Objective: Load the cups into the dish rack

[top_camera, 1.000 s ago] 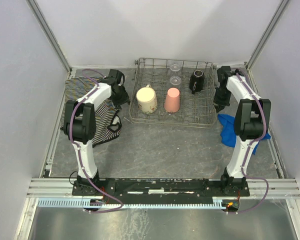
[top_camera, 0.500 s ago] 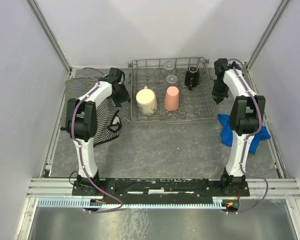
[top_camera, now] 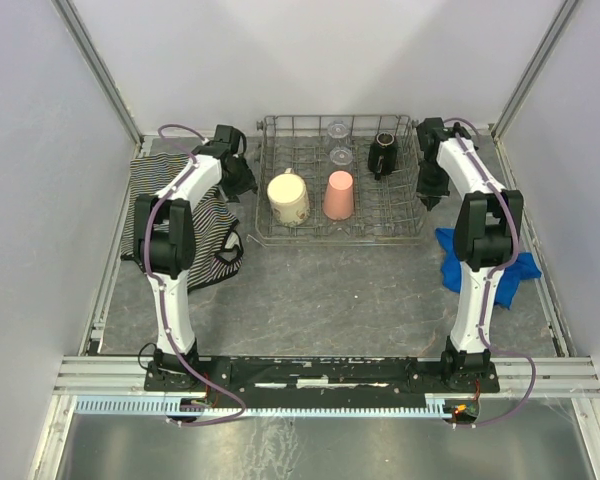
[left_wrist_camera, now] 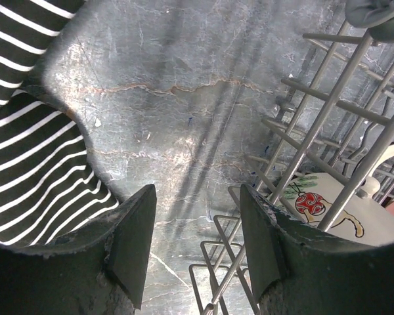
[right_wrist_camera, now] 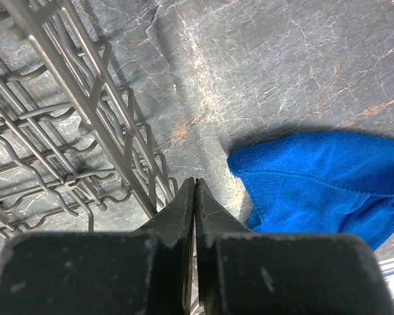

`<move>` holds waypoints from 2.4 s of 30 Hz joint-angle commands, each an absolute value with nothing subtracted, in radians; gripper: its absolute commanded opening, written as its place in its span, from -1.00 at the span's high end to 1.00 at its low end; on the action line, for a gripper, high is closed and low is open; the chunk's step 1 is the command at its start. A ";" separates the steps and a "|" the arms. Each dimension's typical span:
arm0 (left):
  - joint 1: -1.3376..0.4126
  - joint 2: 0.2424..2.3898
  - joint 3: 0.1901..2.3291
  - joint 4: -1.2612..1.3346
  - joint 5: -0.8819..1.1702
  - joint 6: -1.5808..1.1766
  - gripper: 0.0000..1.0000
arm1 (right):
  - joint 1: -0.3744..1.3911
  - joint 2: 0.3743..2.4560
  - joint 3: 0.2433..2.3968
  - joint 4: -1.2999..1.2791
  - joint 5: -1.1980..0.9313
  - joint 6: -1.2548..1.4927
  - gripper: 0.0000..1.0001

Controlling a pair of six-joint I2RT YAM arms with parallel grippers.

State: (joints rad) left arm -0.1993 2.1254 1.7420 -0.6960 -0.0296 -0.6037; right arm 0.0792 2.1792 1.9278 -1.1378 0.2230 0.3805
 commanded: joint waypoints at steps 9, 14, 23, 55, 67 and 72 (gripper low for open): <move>-0.180 2.029 1.669 -0.646 -0.014 -0.598 -0.25 | 0.121 2.099 1.862 -0.948 0.030 0.445 0.89; -0.148 1.971 1.631 -0.636 -0.026 -0.593 -0.26 | 0.051 2.048 1.813 -0.947 0.019 0.429 0.89; -0.109 1.847 1.549 -0.607 -0.054 -0.574 -0.32 | 0.011 1.917 1.713 -0.933 0.018 0.403 0.74; 0.021 1.391 0.631 0.317 -0.179 -0.109 -0.99 | -0.057 1.481 1.465 -0.882 0.115 0.365 -1.00; 0.022 1.471 0.102 1.366 -0.044 -0.053 -0.99 | -0.065 1.440 1.097 -0.501 0.121 0.237 -0.99; 0.032 1.501 0.144 1.313 0.001 -0.045 -0.99 | -0.075 1.379 0.839 -0.157 0.041 0.176 -0.99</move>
State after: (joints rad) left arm 0.0223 1.5230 0.0944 1.1816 -0.0643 -0.1062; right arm -0.0685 1.4601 0.9710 -0.4919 0.0875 0.2451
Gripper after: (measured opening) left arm 0.991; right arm 0.998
